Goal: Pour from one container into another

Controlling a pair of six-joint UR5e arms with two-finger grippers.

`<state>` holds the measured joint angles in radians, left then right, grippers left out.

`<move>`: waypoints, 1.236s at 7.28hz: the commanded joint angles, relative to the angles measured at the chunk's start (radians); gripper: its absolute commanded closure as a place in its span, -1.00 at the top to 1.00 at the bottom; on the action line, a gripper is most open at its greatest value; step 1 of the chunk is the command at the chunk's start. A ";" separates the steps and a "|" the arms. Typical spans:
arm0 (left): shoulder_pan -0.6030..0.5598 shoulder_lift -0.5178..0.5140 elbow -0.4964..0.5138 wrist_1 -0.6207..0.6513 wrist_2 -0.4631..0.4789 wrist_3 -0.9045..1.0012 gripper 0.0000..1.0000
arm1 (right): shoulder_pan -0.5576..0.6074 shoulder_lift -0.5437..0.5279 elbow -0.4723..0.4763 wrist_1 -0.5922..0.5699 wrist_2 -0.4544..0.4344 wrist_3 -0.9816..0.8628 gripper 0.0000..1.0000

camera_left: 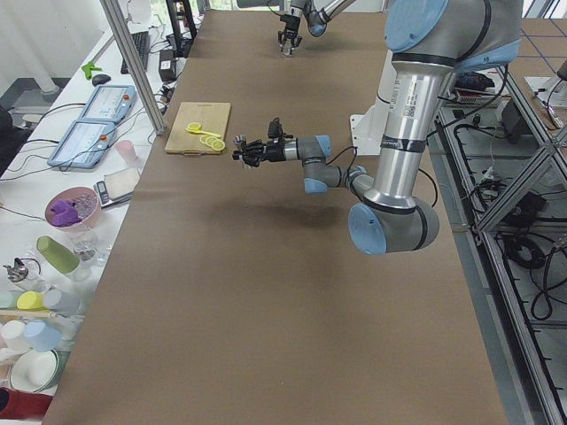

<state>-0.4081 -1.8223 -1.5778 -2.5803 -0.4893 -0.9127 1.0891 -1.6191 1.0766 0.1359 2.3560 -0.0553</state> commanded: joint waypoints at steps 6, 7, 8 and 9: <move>-0.023 -0.106 0.097 0.650 0.117 -0.708 -1.00 | 0.002 -0.004 -0.014 0.025 0.008 0.002 1.00; -0.049 -0.138 0.143 0.681 0.115 -0.748 -1.00 | 0.002 -0.010 -0.012 0.025 0.011 0.002 1.00; -0.070 -0.150 0.171 0.689 0.109 -0.767 -1.00 | 0.005 -0.012 -0.012 0.025 0.011 0.002 1.00; -0.089 -0.155 0.174 0.724 0.100 -0.785 -1.00 | 0.014 -0.015 -0.012 0.027 0.014 0.000 1.00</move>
<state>-0.4720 -1.9646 -1.4222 -1.8936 -0.3804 -1.6685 1.0948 -1.6299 1.0643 0.1614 2.3670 -0.0540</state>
